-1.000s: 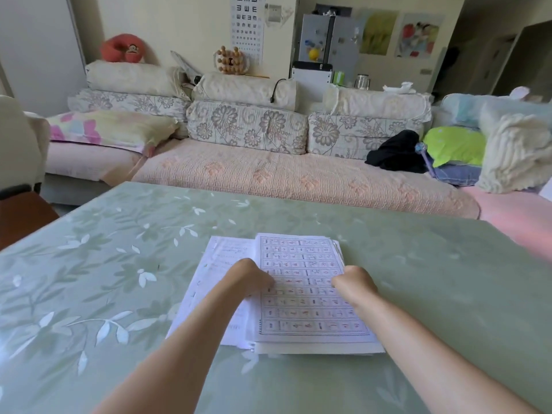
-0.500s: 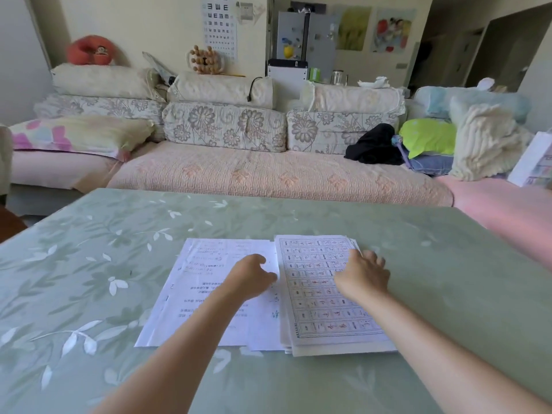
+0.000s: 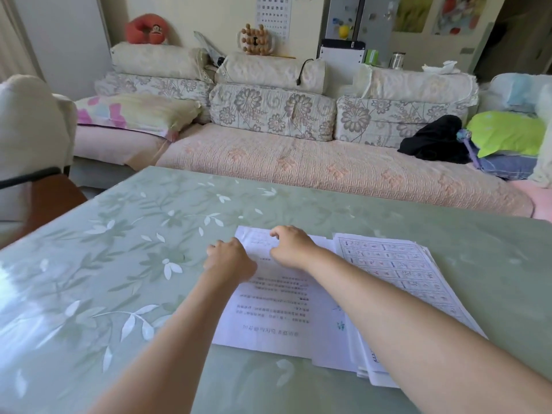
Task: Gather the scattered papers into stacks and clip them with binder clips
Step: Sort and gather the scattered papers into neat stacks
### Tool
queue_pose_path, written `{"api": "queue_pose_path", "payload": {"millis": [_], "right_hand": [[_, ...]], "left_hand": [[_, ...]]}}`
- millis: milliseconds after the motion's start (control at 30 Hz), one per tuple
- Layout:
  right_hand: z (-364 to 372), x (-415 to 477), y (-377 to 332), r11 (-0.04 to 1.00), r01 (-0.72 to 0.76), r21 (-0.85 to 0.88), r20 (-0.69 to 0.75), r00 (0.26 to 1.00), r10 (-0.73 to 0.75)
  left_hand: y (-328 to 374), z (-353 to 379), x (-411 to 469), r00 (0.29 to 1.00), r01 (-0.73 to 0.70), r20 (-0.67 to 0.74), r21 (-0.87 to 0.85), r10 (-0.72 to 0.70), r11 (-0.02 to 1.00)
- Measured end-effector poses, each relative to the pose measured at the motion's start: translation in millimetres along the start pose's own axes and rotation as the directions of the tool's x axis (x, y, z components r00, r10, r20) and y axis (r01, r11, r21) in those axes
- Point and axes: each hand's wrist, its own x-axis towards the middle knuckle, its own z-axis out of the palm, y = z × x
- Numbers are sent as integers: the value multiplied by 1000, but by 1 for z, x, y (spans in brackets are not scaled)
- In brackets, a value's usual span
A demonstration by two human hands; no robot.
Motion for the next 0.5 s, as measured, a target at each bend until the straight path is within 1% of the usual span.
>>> {"api": "queue_pose_path", "payload": {"millis": [67,100,200,233,300,333,400,433,500], "right_hand": [[1,18,-8,999,-13,-38,2,1000,13],[2,25,-11,998,-20,-51,5,1000,21],[4,44,-17,996,-45,-78,25,999,47],[5,49,-18,994,-51,-96,30,998,54],[6,58,-19,991,-49,-125,16,999,51],[5,62,-20,991,-54,-124,2,999,54],[3,65,-21,992,-54,-112,-7,999,54],[1,66,-21,992,-51,-113,-4,999,50],[-1,66,-22,990,-43,-132,15,999,46]], "left_hand": [[-1,-4,4,1000,-21,-15,2,21,1000],[-2,-6,6,1000,-20,-19,-35,19,999],[-3,-11,11,1000,1,30,-260,7,965],[-3,-11,12,998,-12,53,-305,29,952],[-1,-8,13,993,-40,88,-337,73,941],[-1,-5,14,992,-61,88,-316,93,947],[-1,-1,14,990,-106,72,-185,121,977],[-2,2,15,992,-107,53,-128,114,986],[-4,5,17,996,-82,32,-84,85,993]]}}
